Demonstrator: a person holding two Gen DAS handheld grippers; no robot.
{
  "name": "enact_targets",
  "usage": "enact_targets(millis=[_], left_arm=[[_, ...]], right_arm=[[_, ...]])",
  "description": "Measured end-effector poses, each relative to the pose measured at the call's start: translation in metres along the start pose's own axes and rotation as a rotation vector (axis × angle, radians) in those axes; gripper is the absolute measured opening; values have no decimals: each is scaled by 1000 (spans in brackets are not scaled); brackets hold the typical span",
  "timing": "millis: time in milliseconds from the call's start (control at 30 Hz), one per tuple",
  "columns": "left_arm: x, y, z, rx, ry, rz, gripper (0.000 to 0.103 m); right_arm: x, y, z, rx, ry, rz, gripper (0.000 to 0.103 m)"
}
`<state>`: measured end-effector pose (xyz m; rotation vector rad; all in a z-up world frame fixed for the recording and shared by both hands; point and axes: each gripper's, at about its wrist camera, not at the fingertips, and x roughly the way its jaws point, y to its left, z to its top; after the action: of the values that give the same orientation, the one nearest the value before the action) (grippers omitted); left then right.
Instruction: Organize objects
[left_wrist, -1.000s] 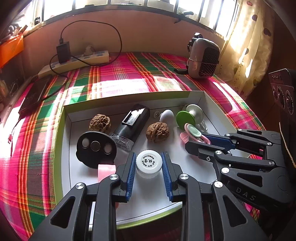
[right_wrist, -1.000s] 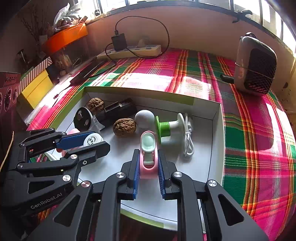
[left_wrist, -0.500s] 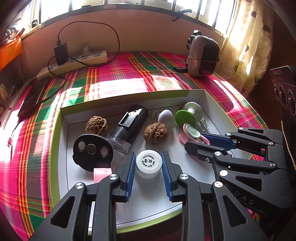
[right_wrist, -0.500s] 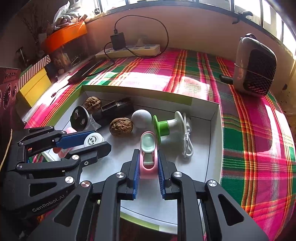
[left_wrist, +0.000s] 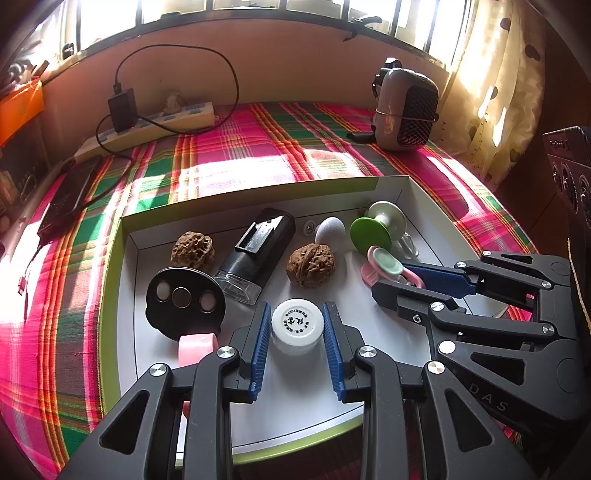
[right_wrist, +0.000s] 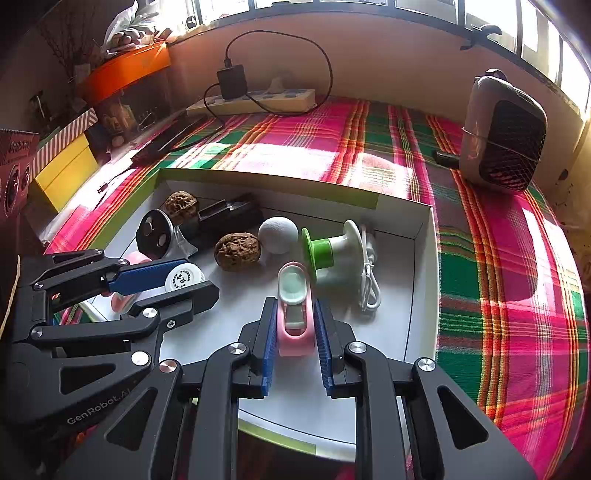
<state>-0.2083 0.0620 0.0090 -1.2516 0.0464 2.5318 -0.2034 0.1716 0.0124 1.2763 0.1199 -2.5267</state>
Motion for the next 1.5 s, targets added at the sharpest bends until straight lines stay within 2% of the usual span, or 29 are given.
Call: enact_targets(millis=[167,433,867,1500], left_arm=[[0,0,0,2,2,1,27],[-5,2,-3,-4,0,11,27],[-32,-2,-9,-7,-53,32,27],[-80,1,-35,-42,-131,117,27]], right_arm=[[-1,1,0,1,-4,-2,24],[-6,-1,0,7,-16,-16,36],[-27,2,-5,26,-50,-26,37],[-75,9,-24,69,-133,-65,37]])
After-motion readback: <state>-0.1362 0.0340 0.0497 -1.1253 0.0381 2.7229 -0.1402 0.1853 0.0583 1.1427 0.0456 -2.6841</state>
